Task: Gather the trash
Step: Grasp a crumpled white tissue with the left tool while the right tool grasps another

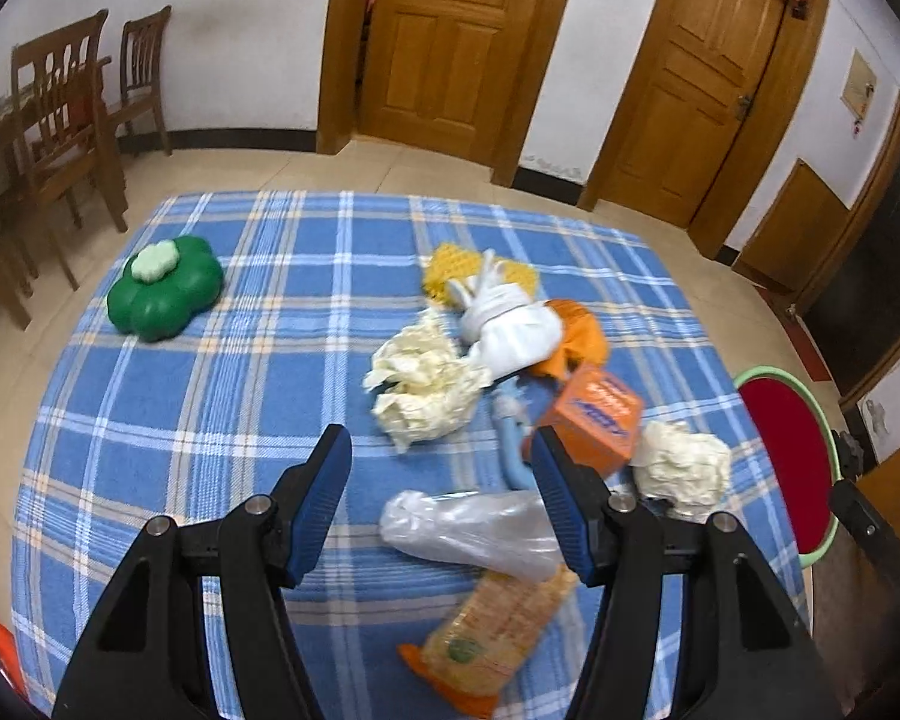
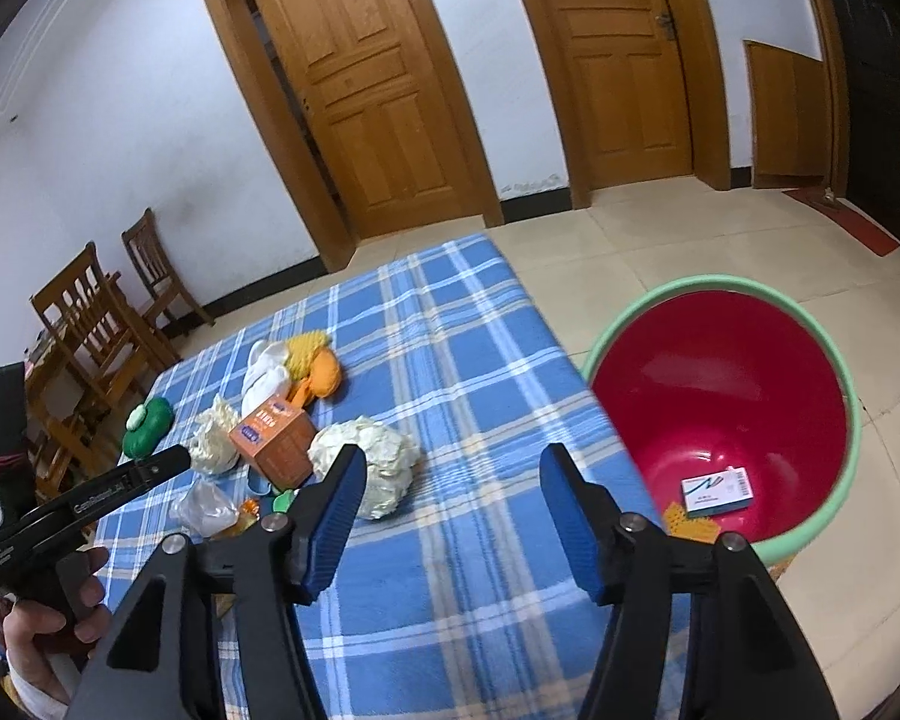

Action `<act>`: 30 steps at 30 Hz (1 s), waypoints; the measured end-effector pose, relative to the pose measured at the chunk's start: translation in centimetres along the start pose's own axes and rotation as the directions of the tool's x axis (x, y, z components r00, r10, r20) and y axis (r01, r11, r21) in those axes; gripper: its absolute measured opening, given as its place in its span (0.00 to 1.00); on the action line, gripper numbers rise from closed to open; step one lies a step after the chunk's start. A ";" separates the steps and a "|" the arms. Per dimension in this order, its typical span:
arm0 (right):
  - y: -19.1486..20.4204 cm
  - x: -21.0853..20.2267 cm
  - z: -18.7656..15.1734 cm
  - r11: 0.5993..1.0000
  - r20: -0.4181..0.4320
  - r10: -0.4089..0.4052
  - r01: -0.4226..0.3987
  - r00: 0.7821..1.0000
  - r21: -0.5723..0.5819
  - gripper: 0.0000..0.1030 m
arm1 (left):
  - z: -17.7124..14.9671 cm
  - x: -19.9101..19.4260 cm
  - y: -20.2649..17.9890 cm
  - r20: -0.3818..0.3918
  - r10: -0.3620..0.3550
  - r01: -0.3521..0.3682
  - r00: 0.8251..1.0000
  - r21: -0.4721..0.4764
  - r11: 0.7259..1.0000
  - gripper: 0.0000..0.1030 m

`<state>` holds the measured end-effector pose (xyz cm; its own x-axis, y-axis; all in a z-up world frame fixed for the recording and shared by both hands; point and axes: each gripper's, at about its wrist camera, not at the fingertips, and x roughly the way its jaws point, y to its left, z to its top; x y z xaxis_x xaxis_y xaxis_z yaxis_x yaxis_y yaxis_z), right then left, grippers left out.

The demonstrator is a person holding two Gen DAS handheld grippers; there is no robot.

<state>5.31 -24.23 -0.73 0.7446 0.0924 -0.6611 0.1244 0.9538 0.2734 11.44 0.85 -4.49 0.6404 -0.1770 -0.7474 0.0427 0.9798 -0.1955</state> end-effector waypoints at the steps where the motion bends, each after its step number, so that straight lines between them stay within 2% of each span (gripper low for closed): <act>1: 0.2 0.3 0.0 1.000 -0.007 0.003 -0.003 1.000 -0.005 0.63 | 0.0 0.4 0.2 -0.007 0.002 -0.002 1.000 -0.004 1.000 0.60; 16: 3.4 5.9 -0.3 0.993 -0.117 0.047 -0.059 0.992 -0.100 0.68 | 0.7 5.6 1.6 -0.079 -0.008 0.005 0.997 -0.042 0.999 0.60; 25: 3.9 8.3 -0.1 0.987 -0.165 0.076 -0.098 0.983 -0.129 0.68 | 0.8 6.6 1.8 -0.084 -0.006 0.002 0.996 -0.042 0.999 0.60; 30: 3.6 9.1 -0.2 0.983 -0.200 0.108 -0.135 0.974 -0.126 0.68 | 0.9 6.7 2.1 -0.073 -0.016 0.013 0.997 -0.043 0.999 0.47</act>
<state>12.41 -19.88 -5.92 0.6071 0.2503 -0.7542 -0.0605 0.9609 0.2702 16.48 1.77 -9.33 0.5817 -0.1991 -0.7886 0.0183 0.9725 -0.2321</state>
